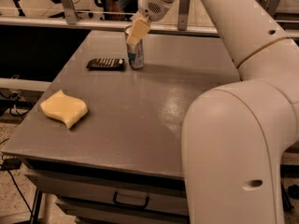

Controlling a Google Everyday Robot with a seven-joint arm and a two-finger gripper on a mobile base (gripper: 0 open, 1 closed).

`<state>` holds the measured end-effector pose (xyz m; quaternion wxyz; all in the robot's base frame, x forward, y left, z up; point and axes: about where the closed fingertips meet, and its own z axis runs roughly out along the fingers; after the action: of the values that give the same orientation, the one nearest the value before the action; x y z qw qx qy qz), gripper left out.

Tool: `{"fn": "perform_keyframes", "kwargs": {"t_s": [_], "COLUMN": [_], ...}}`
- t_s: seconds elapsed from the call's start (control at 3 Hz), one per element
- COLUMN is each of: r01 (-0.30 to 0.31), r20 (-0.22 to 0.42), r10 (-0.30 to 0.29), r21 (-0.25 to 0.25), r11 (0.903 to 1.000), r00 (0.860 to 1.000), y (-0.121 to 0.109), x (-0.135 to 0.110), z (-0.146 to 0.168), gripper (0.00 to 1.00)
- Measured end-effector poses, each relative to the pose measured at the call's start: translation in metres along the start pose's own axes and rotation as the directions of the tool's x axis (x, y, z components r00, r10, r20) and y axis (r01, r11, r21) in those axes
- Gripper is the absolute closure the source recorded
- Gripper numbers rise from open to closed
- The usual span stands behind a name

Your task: Move redbull can near rxbar chocolate

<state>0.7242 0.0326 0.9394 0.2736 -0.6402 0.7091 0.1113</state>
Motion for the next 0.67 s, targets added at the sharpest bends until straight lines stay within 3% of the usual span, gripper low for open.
{"fn": "perform_keyframes", "kwargs": {"t_s": [0.67], "r01": [0.000], "r20": [0.001], "r10": [0.000], "r21": [-0.005], "r11": [1.0000], "r00": [1.000], "y": [-0.0005], "x": [-0.0013], "z": [0.0078], "gripper": [0.06]}}
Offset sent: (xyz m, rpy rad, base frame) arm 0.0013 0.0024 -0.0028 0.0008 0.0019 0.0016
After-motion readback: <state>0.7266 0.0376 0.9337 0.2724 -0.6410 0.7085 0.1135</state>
